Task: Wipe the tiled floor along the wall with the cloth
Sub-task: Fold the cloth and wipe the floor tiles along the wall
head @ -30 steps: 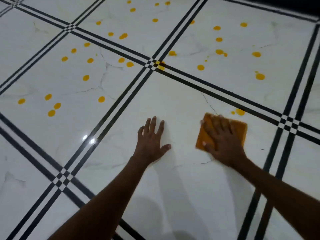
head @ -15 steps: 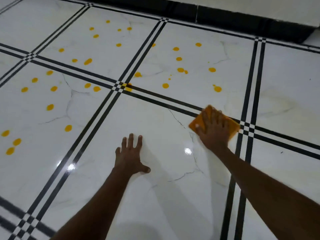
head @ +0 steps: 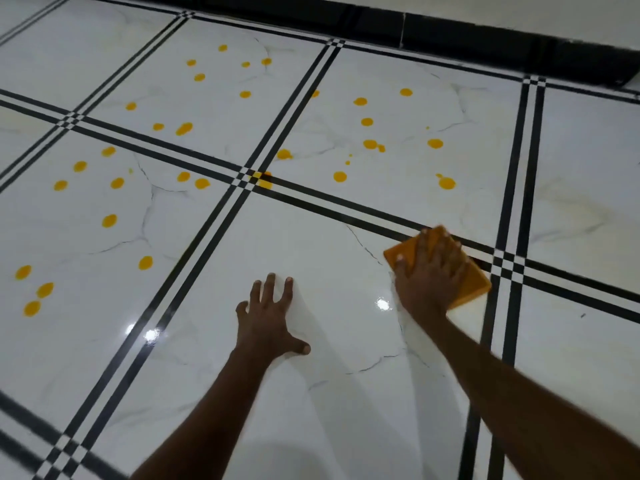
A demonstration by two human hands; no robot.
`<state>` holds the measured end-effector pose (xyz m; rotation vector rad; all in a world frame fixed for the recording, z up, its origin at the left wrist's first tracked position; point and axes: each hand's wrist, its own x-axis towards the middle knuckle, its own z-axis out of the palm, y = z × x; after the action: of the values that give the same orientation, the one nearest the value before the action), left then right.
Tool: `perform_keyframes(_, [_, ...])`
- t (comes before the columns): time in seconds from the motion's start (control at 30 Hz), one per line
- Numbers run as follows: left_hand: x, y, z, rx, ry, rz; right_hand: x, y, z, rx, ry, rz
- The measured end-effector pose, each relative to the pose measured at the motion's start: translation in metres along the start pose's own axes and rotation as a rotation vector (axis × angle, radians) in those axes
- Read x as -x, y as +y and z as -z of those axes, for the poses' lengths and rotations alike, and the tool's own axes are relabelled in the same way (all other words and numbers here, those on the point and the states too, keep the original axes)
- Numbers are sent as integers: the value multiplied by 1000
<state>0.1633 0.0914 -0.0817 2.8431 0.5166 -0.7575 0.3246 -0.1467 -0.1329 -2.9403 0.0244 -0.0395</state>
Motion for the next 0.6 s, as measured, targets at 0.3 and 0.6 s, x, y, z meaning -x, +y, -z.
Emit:
perform_keyframes(0.3, [1, -16, -2, -41, 24, -52, -40, -45, -19, 76, -125, 461])
perform_keyframes(0.6, [-35, -56, 31, 15, 15, -13, 41, -93, -24, 34, -154, 573])
